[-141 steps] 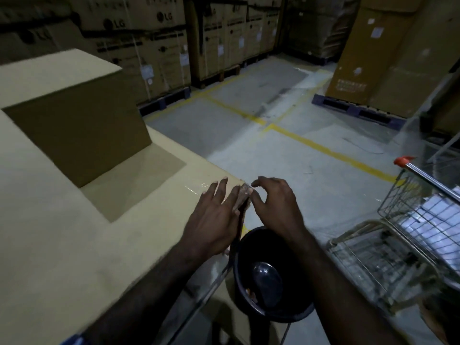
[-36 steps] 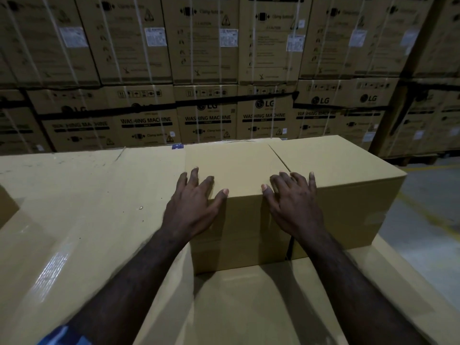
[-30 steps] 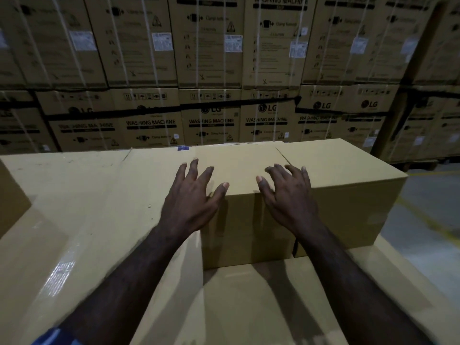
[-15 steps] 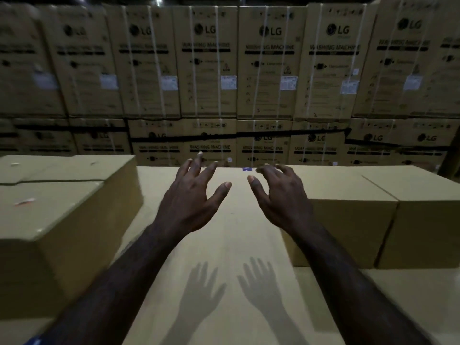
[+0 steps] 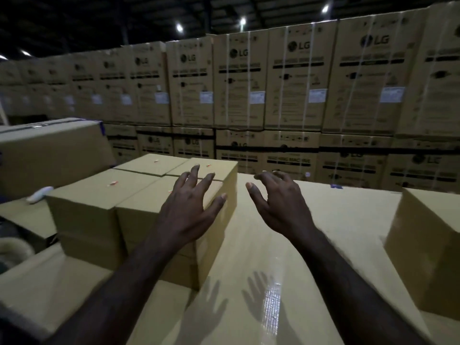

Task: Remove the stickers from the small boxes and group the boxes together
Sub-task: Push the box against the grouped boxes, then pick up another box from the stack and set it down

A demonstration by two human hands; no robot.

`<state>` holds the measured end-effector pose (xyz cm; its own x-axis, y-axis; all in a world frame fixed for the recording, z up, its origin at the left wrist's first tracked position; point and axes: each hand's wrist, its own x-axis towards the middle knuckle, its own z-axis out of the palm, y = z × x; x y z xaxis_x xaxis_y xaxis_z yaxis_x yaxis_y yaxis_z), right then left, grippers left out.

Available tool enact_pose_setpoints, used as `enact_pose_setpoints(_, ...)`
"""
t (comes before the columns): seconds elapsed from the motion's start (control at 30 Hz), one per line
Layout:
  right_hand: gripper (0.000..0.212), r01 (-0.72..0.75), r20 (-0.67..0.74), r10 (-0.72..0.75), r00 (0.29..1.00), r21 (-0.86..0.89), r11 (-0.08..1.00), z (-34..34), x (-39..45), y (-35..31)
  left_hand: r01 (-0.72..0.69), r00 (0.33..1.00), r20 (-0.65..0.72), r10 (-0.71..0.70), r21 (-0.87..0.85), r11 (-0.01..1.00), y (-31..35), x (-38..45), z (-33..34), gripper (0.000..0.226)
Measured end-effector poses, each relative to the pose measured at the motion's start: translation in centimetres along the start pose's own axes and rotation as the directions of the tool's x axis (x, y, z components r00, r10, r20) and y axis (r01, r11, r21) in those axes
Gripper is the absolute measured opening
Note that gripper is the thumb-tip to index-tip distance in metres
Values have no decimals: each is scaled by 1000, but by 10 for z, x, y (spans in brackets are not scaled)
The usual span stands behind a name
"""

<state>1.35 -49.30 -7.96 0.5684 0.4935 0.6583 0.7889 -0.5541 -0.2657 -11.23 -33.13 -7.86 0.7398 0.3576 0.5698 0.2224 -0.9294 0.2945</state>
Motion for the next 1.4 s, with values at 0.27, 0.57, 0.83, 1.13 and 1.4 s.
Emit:
enact_pose_setpoints(0.27, 45, 34, 112, -47, 993, 115, 993, 57, 31, -37, 118, 993, 13, -120, 70, 990, -63, 15, -4, 66)
enact_pose_setpoints(0.57, 48, -11, 309, -46, 950, 181, 983, 122, 50, -56, 249, 958, 101, -268, 170, 953, -124, 36, 21, 63)
enact_pose_setpoints(0.83, 52, -99, 395, 29, 918, 158, 982, 175, 51, -85, 217, 940, 215, -266, 227, 949, -192, 57, 40, 64)
enact_pose_setpoints(1.13, 57, -194, 403, 138, 905, 101, 976, 211, 42, -94, 80, 936, 317, -154, 235, 969, -256, 75, 48, 65)
enact_pose_setpoints(1.4, 52, -167, 386, 136, 912, 49, 985, 211, 22, -82, -1, 947, 316, -55, 173, 985, -272, 72, 56, 63)
